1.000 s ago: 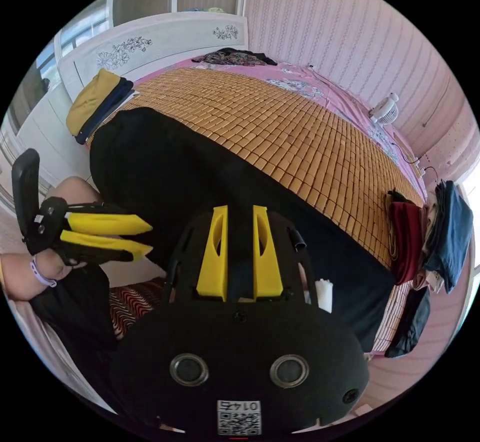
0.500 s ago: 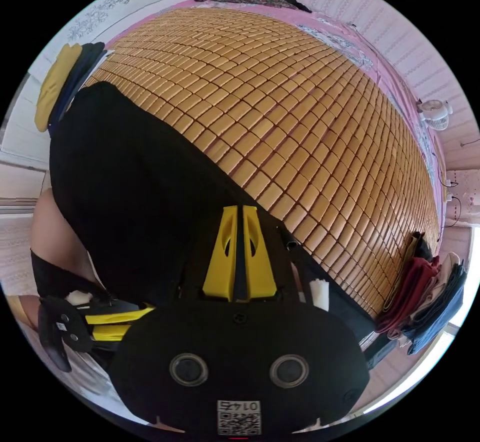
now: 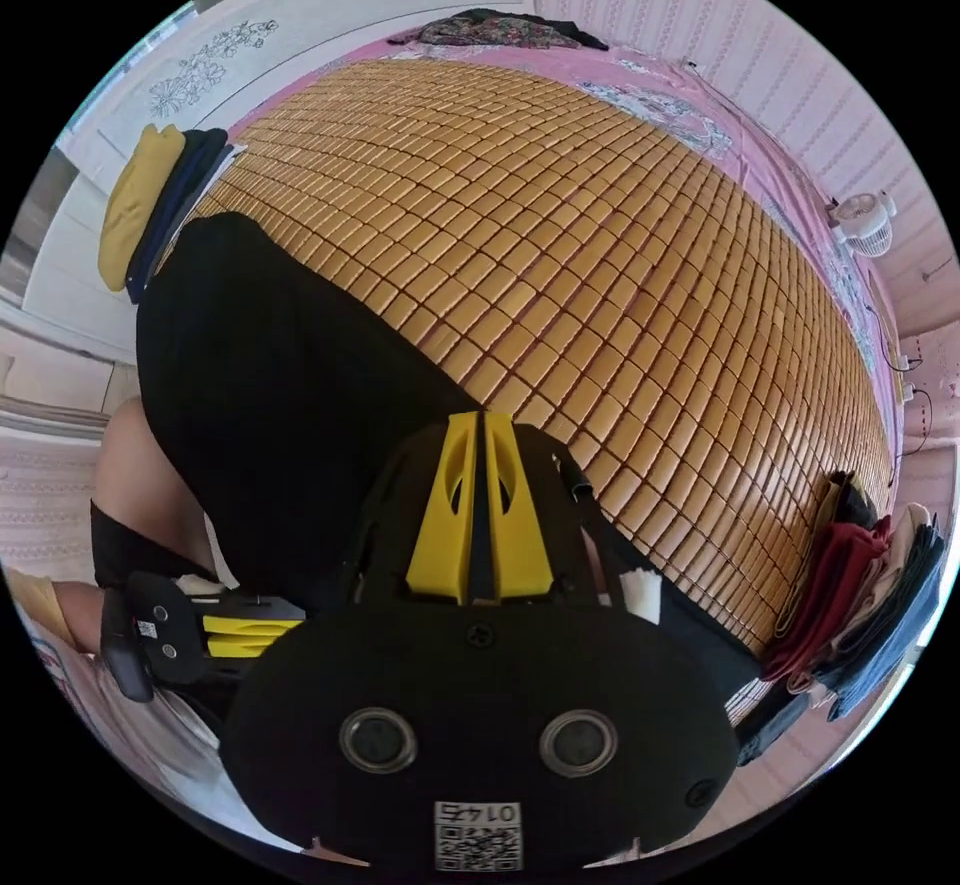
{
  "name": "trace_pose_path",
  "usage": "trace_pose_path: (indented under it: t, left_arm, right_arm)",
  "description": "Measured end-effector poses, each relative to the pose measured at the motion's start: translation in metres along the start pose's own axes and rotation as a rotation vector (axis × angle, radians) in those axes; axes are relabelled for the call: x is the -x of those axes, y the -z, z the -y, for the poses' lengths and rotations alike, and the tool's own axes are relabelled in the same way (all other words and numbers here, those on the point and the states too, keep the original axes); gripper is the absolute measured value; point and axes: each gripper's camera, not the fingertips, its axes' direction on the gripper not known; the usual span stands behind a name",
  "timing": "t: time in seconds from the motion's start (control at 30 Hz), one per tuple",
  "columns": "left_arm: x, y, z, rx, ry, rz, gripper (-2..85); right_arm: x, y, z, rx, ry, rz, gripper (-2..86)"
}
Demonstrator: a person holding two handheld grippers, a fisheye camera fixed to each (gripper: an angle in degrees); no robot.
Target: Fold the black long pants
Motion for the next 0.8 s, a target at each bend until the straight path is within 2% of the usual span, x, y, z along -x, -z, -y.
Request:
trace_pose_path:
  t: [0.1,0.2,0.3,0.43,0.5,0.57,0.63,0.77,0.8]
  left_arm:
    - [0.0,-0.001,0.004,0.002,0.002,-0.001,-1.0]
    - [0.001,-0.002,0.005,-0.004,0.012,-0.006,-1.0]
    - [0.001,-0.004,0.006,-0.002,0.011,-0.018,-1.0]
    - [0.001,-0.007,0.004,0.015,0.009,-0.025,-1.0]
    - [0.0,0.0,0.002,-0.013,0.014,-0.029,-1.0]
    - [-0.004,0.016,-0.002,-0.088,0.001,-0.037,-1.0]
    - [-0.007,0.028,-0.007,-0.138,-0.004,-0.038,-1.0]
    - [-0.007,0.044,-0.021,-0.205,0.029,-0.033,-1.0]
    - [-0.006,0.046,-0.022,-0.21,0.037,-0.032,-1.0]
  right_arm:
    - [0.005,-0.03,0.003,0.188,0.071,-0.047,0.5]
    - [-0.007,-0.03,0.0,0.193,0.052,-0.051,0.8]
    - [-0.034,-0.03,0.004,0.292,-0.033,0.037,0.8]
    - [-0.048,-0.026,-0.011,0.33,-0.042,0.02,0.5]
    - [-0.059,-0.018,-0.03,0.26,-0.084,0.034,0.4]
    - [-0.08,-0.005,-0.081,0.017,-0.169,0.115,0.5]
    - [-0.101,0.005,-0.127,-0.13,-0.253,0.178,1.3]
    - [-0.157,0.057,-0.278,-0.467,-0.402,0.299,10.4]
    - [-0.167,0.066,-0.303,-0.498,-0.429,0.307,11.3]
